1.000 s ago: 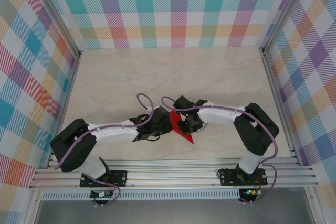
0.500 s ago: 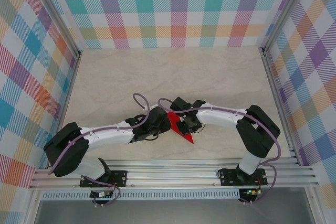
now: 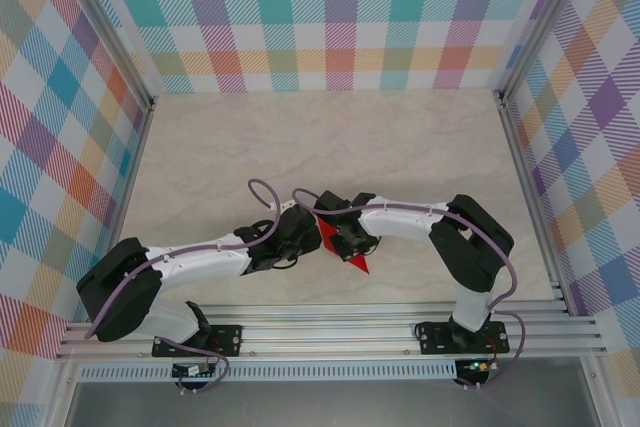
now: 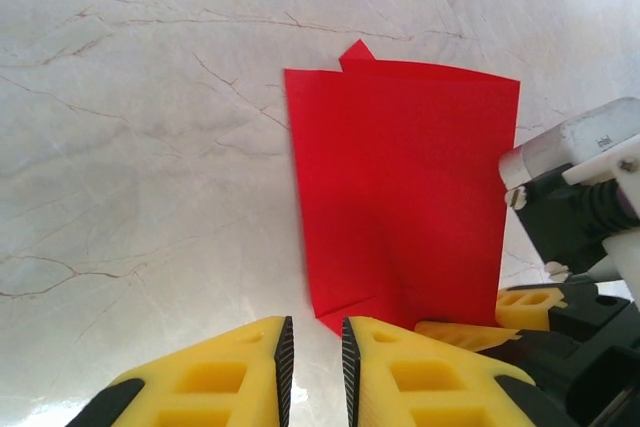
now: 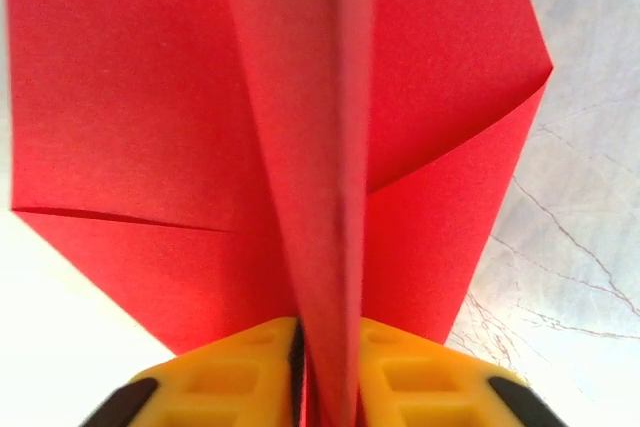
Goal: Fold a paper plane with a square sheet of paper (pick it up from the middle)
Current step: Move the paper plane to the center of the table.
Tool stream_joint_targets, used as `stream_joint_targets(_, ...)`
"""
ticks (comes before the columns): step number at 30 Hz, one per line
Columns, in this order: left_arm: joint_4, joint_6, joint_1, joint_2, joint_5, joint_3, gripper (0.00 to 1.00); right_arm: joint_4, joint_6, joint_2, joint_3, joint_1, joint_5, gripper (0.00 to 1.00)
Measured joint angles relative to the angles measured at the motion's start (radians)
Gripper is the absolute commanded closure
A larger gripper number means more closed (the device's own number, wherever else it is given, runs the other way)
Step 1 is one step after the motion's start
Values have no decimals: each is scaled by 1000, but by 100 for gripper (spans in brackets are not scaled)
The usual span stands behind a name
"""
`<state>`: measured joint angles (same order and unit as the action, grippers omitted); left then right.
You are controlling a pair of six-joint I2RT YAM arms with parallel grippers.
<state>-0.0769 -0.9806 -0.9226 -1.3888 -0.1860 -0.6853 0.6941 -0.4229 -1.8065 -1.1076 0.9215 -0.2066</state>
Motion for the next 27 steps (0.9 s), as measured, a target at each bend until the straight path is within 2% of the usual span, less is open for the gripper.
stream_joint_targets(3,-2,0,0,4,-7,6,77,3,-10,1,0,0,-4,92)
stream_joint_targets(10,-38,0,0,57,-52,29,75,64,-31,29,-72,-14,-48,92)
stream_joint_targets(14,-83,0,0,132,-107,44,71,82,-73,30,-164,-96,-46,93)
stream_joint_targets(16,-100,0,0,175,-134,57,69,92,-102,16,-204,-142,-47,91)
stream_joint_targets(20,-137,0,0,268,-188,93,64,101,-152,-83,-295,-208,-43,91)
stream_joint_targets(27,-205,-2,0,386,-250,150,61,95,-185,-253,-363,-222,11,91)
